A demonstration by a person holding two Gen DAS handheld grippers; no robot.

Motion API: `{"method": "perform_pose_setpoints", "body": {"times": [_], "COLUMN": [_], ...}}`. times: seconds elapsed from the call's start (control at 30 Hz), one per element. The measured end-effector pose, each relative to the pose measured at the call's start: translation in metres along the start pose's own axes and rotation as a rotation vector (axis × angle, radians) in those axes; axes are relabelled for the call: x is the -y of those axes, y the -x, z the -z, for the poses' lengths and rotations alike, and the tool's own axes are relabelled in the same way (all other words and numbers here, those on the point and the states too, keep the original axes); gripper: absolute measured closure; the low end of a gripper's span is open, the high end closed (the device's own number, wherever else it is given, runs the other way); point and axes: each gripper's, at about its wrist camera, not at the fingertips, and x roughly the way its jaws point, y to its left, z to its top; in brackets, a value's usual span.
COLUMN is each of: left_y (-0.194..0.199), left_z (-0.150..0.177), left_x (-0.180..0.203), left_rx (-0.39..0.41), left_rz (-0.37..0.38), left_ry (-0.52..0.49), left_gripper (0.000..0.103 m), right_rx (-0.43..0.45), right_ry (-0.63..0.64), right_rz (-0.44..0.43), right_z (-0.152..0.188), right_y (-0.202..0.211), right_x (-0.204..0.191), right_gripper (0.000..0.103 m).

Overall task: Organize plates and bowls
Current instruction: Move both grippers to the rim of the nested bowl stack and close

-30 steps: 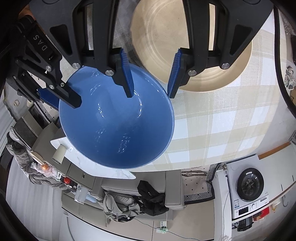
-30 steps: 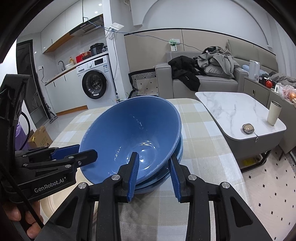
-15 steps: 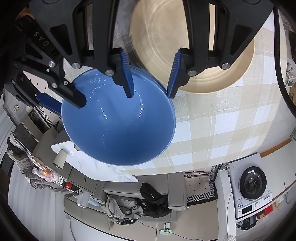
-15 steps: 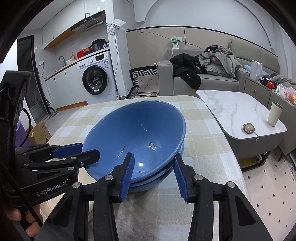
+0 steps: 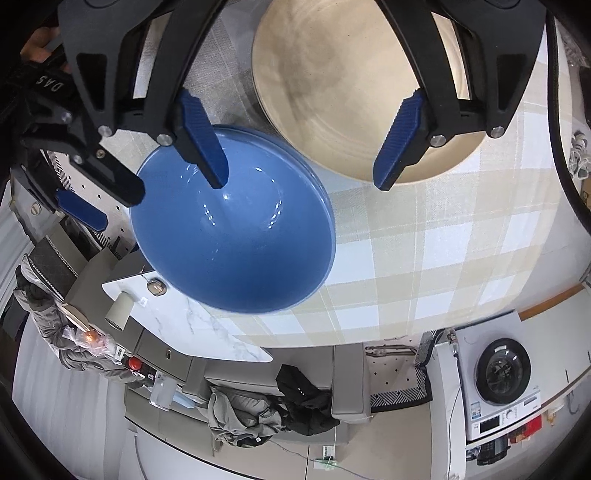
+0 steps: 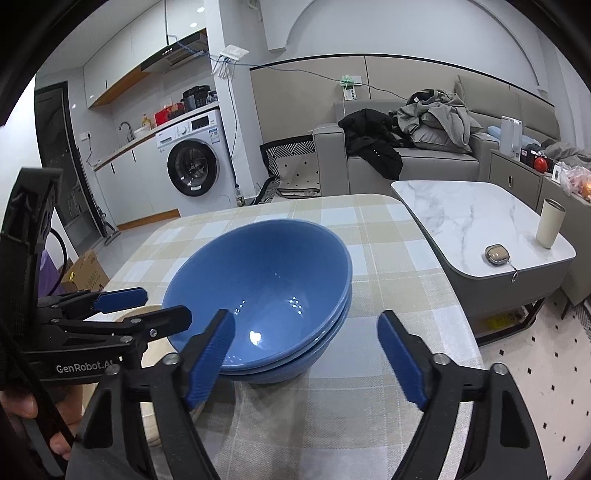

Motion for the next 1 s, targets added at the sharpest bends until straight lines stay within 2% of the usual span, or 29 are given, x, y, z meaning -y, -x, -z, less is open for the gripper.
{"method": "perform_pose_setpoints", "body": {"times": [0.1,0.2,0.27,0.43,0.7,1.0], "left_y": [0.004,0.006,0.008,0.007,-0.018,-0.05], "left_z": [-0.002,-0.006,-0.008,-0.011,-0.015,-0.015], "left_x": [0.003,0.006,0.007,0.003,-0.025,-0.04], "left_rx": [0.014,0.019,0.036,0.045,0.003,-0.036], "left_rz": [-0.007,-0.007,-0.02,0.004,0.083,0.139], "left_ry": [-0.016,-0.028,-0.038,-0.03,0.087,0.158], "left_gripper": [0.022,0.015,0.0,0.001,0.001,0.001], "right_rx": [0.024,0.047,0.051,0.053,0.016,-0.023], "right_ry": [-0.027,-0.06,-0.086,-0.125,-0.25,-0.307], "right_rz": [-0.031,-0.033,-0.043,-0.044,-0.14,-0.201], "right_z": [-0.001,-0.003,-0.003,0.0,0.011,0.02], "right_y": [0.006,0.009,0.009,0.004,-0.017,-0.036], "right_x": [0.008,0.017,0.023,0.034,0.053,0.055], "right_gripper": [0.006,0.003,0.002,0.002,0.002,0.005]}}
